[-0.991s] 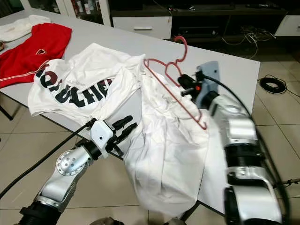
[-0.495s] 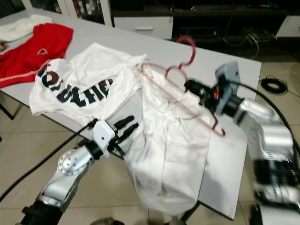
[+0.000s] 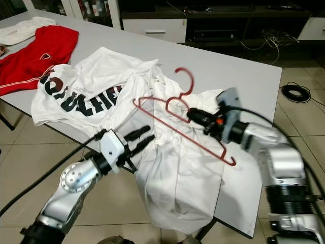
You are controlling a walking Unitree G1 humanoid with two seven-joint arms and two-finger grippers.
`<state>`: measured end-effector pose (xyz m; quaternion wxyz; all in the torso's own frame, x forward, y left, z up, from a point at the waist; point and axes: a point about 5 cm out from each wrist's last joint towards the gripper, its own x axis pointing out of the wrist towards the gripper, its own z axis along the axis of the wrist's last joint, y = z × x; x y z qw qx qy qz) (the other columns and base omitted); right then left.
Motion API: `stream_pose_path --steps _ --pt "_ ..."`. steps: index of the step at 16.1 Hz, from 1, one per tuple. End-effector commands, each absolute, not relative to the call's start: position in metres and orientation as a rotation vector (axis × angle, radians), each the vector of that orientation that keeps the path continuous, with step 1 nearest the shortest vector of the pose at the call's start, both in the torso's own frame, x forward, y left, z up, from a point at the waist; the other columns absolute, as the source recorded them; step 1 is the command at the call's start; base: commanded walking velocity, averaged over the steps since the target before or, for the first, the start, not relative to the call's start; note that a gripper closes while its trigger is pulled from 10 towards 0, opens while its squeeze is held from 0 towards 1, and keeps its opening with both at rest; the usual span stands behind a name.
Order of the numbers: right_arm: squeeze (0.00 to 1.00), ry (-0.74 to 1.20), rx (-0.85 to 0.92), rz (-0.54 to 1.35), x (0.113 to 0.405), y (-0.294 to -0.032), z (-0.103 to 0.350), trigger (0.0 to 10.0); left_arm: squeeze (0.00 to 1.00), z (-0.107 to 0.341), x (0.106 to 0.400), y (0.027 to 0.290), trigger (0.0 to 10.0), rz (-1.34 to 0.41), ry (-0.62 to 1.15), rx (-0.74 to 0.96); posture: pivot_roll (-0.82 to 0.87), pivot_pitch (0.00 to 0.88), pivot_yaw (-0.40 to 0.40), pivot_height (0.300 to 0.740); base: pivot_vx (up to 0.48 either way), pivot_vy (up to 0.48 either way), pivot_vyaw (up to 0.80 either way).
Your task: Hang hanger
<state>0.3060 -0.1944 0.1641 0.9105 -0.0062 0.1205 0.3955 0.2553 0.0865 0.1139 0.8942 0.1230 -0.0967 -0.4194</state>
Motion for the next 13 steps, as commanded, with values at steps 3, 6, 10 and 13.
stream_pose_path --steps 3,6,10,13 --pt "0.00 0.310 -0.058 0.780 0.312 -0.184 0.150 0.0 0.00 0.113 0.250 0.086 10.0 -0.889 -0.185 0.242 -0.08 0.000 0.042 0.736 0.000 0.000 0.00" --pt "0.00 0.370 -0.168 0.568 0.331 -0.193 0.137 0.0 0.00 0.115 0.251 0.087 10.0 -0.868 -0.185 0.234 -0.06 0.000 0.036 0.736 0.000 0.000 0.00" --pt "0.00 0.263 -0.207 0.313 0.358 -0.203 0.150 0.0 0.00 0.116 0.251 0.087 10.0 -0.861 -0.185 0.235 -0.05 0.000 0.034 0.736 0.000 0.000 0.00" --pt "0.00 0.206 -0.205 0.228 0.366 -0.205 0.156 0.0 0.00 0.116 0.252 0.086 10.0 -0.862 -0.185 0.237 -0.05 0.000 0.037 0.736 0.000 0.000 0.00"
